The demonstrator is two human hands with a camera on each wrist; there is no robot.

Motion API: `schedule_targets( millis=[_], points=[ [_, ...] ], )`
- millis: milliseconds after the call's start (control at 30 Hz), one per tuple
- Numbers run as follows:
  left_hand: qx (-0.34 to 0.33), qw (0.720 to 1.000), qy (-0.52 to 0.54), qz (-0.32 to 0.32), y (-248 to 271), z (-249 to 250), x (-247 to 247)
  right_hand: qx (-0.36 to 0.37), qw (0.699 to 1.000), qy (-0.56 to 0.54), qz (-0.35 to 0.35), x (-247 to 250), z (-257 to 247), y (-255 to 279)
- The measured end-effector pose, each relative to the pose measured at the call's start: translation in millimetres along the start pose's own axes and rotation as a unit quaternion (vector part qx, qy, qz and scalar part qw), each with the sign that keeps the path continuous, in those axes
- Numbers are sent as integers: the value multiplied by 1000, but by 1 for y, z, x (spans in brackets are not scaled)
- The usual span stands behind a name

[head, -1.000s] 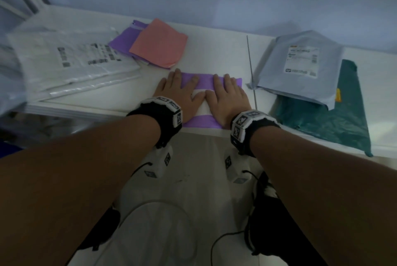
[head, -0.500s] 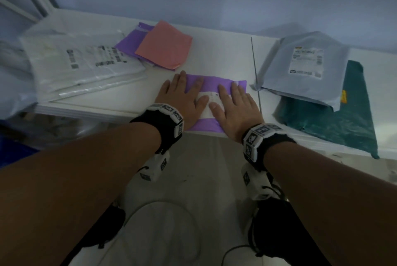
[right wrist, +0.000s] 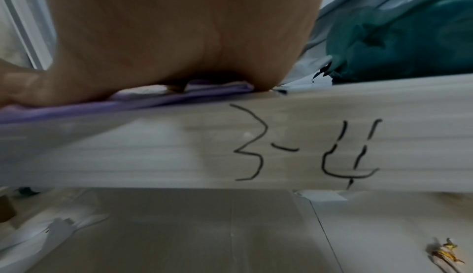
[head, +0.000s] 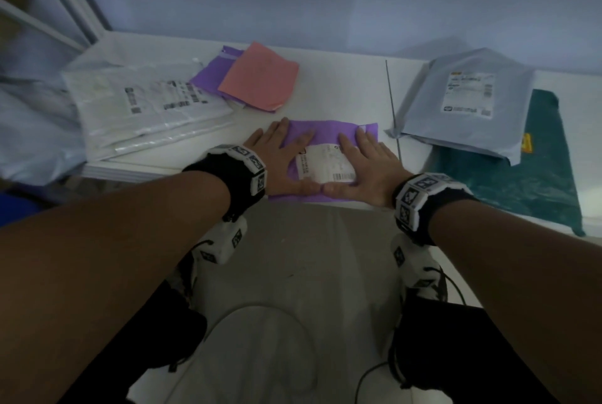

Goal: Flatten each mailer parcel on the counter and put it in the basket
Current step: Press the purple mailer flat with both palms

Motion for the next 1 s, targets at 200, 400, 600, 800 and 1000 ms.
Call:
schedule_targets(
  millis=[200, 400, 600, 800, 1000],
  points=[
    [-11, 1000, -4, -20, -2, -5, 1, 7, 1000, 0, -12, 3, 1, 0],
    [5, 1000, -10, -11, -5, -10, 10, -14, 999, -23, 19, 6, 0, 1],
    [53, 998, -10, 27, 0, -17, 13, -32, 999, -18, 31, 11, 7, -4],
    [14, 1000, -26, 1, 0, -22, 13, 8, 1000, -8, 6, 20, 21, 1],
    [20, 997, -68, -12, 3, -24, 14, -1, 1000, -18, 24, 19, 31, 2]
  ],
)
Point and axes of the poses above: each hand's wrist, its own y-axis away from the middle knuckle, its own x-axis out of the back of the hand, z = x × y, the point moved 2 cm from there along -y, towards the middle knuckle
